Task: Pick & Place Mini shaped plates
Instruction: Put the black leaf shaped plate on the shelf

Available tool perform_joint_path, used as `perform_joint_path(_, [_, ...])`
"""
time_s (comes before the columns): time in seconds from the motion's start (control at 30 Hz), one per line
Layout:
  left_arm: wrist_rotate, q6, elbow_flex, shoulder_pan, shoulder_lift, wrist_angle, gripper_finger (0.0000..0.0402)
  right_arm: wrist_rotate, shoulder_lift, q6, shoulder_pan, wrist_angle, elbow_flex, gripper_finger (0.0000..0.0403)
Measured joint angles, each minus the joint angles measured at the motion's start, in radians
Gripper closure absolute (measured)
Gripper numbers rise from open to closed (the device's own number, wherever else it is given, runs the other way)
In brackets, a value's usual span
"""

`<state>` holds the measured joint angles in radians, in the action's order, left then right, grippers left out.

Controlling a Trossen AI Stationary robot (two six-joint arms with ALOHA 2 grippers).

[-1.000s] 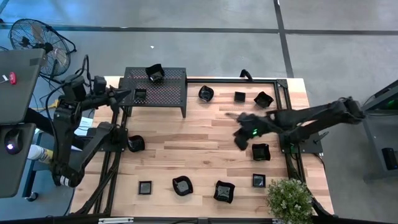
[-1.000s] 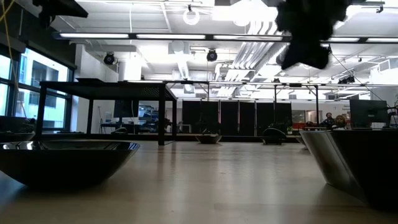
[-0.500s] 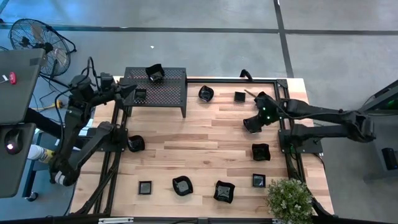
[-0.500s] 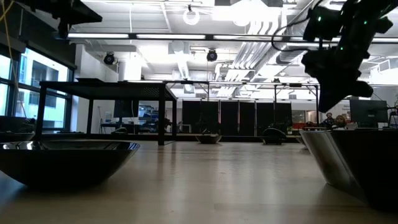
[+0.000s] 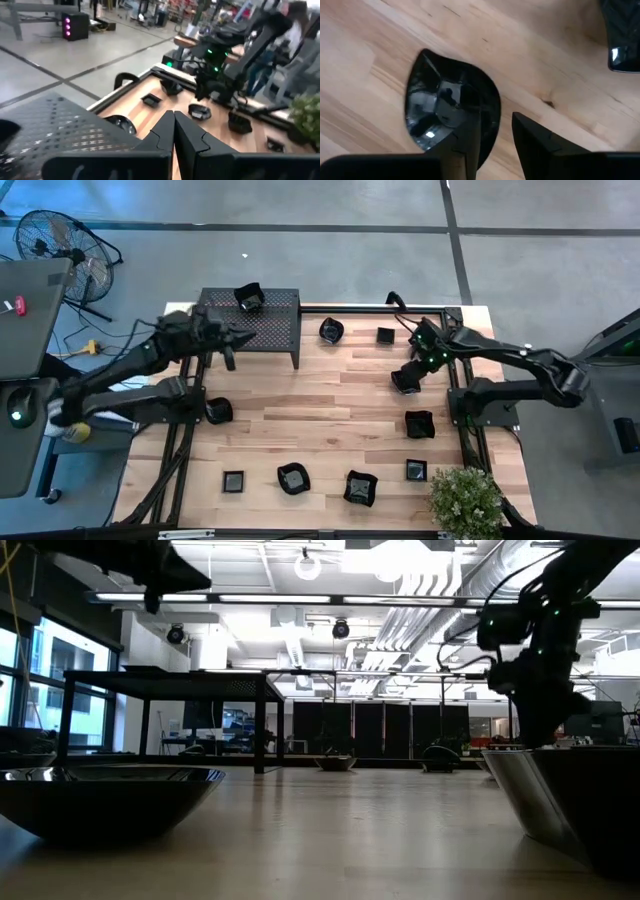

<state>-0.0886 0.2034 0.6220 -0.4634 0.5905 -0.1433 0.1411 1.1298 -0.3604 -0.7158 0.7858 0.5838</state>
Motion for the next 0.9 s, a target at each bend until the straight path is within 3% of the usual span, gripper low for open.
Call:
perform_joint_path(0.1, [0.075, -0.017, 0.000, 0.089, 0.040, 0.027, 0.0401, 0.042, 0.047, 0.043, -0.045, -0.041, 0.000, 0.0299])
perform_joint_path(0.37, [0.092, -0.003, 0.000, 0.191, 0.049, 0.055, 0.0401, 0.100, 0.170, 0.148, -0.102, -0.075, 0.000, 0.0324])
perform_joint_path(0.73, [0.107, 0.015, 0.000, 0.209, 0.046, 0.060, 0.0401, 0.225, 0.245, 0.187, -0.123, -0.101, 0.000, 0.0395])
perform_joint_path(0.9, [0.107, 0.015, 0.000, 0.209, 0.046, 0.060, 0.0401, 0.261, 0.193, 0.134, -0.122, -0.100, 0.002, 0.0395])
